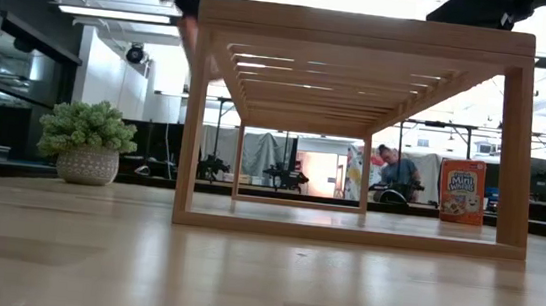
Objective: Stack cereal on shelf
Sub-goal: Put the left orange cereal box on the shelf
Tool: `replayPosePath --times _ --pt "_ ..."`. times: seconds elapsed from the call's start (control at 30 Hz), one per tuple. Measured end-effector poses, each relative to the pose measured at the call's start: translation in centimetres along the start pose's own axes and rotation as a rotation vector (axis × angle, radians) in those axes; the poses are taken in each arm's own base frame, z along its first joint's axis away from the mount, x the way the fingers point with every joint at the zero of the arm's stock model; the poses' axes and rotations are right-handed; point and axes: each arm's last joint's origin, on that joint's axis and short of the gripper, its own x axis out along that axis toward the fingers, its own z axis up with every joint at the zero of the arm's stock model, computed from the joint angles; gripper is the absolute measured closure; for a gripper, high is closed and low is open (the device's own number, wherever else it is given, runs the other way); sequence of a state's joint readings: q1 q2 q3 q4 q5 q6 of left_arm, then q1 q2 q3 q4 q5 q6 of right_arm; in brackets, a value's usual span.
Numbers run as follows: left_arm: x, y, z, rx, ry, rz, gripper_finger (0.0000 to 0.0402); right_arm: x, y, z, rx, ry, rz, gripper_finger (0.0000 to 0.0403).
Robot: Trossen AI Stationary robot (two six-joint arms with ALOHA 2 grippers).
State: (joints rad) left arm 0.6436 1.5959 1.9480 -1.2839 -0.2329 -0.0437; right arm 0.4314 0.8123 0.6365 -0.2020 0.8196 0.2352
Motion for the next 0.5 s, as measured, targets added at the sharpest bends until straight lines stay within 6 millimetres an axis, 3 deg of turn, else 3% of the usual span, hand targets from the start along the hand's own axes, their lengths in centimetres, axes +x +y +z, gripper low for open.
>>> replayPosePath --times 0.27,0.5 --pt "-7.6 -10.9 -1.6 0.265 -0.147 -0.313 0.0286 0.0 0.0 0.0 0.0 0.0 0.0 0.0402" --pt "-9.8 -19.0 -2.6 0.458 -0.228 -0.49 0.0286 0.0 0.0 0.1 0.004 -0.004 0.0 0.0402"
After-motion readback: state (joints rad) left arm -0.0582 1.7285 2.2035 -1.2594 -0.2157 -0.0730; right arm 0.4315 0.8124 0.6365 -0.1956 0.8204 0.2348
